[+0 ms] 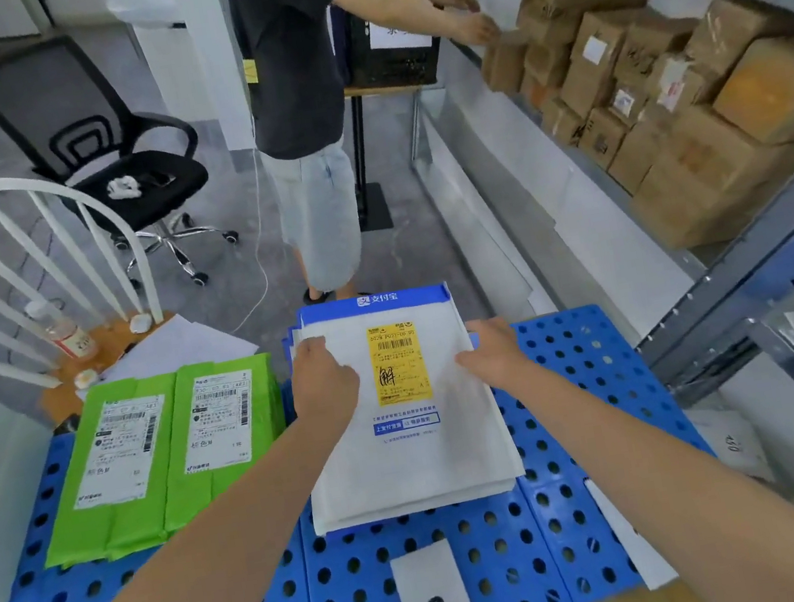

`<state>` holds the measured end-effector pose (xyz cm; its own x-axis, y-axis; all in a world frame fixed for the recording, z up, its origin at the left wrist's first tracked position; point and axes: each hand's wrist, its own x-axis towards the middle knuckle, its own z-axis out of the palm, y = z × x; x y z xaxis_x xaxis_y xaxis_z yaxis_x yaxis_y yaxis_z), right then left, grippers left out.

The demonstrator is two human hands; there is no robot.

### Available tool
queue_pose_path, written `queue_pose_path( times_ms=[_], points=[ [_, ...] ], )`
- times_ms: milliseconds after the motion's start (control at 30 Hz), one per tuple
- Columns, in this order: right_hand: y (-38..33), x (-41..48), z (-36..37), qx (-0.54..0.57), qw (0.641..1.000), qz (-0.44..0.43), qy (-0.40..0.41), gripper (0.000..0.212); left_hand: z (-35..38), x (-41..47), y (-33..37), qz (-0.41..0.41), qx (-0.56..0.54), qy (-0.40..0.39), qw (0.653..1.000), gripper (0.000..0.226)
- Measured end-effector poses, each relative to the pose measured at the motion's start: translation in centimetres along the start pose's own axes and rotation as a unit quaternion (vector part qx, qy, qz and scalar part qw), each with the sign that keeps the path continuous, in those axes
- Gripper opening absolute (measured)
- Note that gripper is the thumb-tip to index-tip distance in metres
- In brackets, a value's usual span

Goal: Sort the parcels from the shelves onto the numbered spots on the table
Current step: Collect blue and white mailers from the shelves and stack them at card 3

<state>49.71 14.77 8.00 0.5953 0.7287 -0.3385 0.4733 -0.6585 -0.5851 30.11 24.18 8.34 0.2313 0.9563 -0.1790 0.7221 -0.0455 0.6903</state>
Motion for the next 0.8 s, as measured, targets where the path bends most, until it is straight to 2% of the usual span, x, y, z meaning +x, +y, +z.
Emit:
queue_pose_path(
  times_ms=[67, 167, 300, 533, 700, 800],
  points=[
    [-0.2, -0.9, -1.1, -0.007, 0.999, -0.03, 0.026, 0.041, -0.4, -0.6, 1.9, 0.08, 0.034, -0.005, 0.996, 0.038],
    [-0.8, -3.3, -3.3, -0.049, 0.993, -0.088, 0.055, 0.048, -0.4, -2.0, 4.7, 0.209, 0.116, -0.015, 0.971, 0.048],
    [0.2, -7.6, -7.4, -0.1, 0.98, -0.13, 0.11, 0.047, 0.0, -5.8, 9.0, 0.314, 0.162, -0.033, 0.935, 0.054],
    [7.5, -18.7, -15.2, -0.112, 0.968, -0.073, 0.213, 0.055, 2.5, -15.4, 15.8, 0.474, 0.201, -0.04, 0.856, 0.055],
    [15.8, -30.8, -17.5, -0.105, 0.956, 0.004, 0.275, 0.051, 6.0, -27.4, 18.2, 0.557, 0.204, -0.079, 0.801, 0.056],
    [21.3, -39.2, -17.8, -0.097, 0.951, 0.051, 0.29, 0.054, 8.8, -36.2, 18.4, 0.619, 0.226, -0.095, 0.746, 0.056]
  ],
)
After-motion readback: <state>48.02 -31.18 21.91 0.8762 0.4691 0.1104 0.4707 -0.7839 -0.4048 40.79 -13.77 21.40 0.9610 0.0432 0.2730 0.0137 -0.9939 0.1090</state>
